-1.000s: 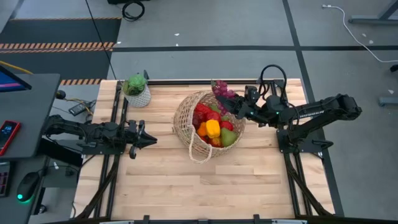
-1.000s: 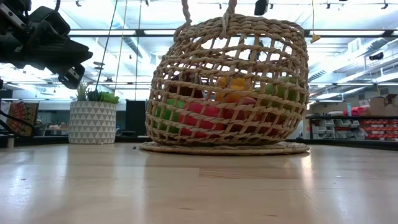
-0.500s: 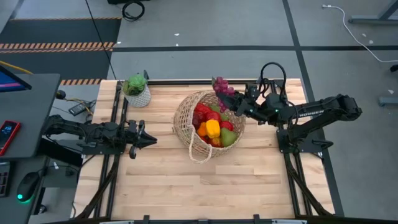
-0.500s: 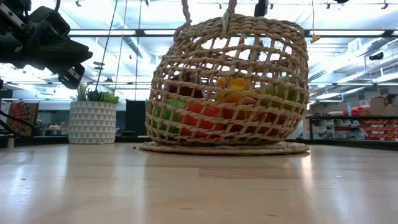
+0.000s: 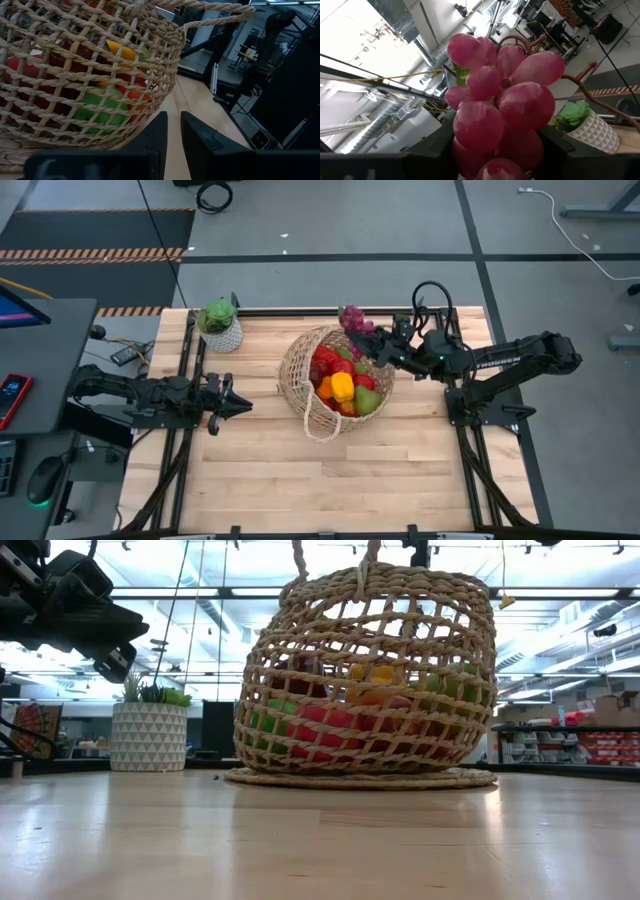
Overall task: Build produce basket
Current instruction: Put the violet grapes into the woven basket
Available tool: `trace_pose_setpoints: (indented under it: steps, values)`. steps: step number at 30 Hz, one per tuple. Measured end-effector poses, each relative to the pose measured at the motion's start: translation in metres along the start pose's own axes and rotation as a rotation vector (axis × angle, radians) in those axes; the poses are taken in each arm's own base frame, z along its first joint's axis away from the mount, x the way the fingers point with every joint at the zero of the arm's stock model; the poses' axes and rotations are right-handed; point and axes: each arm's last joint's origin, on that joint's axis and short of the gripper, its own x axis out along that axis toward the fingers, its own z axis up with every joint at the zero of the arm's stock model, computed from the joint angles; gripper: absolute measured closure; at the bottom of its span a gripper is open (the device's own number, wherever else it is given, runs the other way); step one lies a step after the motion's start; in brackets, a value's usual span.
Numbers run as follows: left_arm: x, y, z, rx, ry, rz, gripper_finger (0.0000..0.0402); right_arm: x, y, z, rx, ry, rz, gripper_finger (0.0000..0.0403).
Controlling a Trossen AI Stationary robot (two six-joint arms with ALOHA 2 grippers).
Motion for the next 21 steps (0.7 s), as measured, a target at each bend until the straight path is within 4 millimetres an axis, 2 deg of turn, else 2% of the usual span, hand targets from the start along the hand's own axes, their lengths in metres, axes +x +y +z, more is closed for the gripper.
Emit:
trace_pose_setpoints:
  steps: [21]
  values:
    - [0.0, 0.0, 0.0, 0.0, 0.0, 0.0, 0.0339, 0.0013, -0.0071, -0.0026, -0.018, 0.066, -0.026, 0.0212]
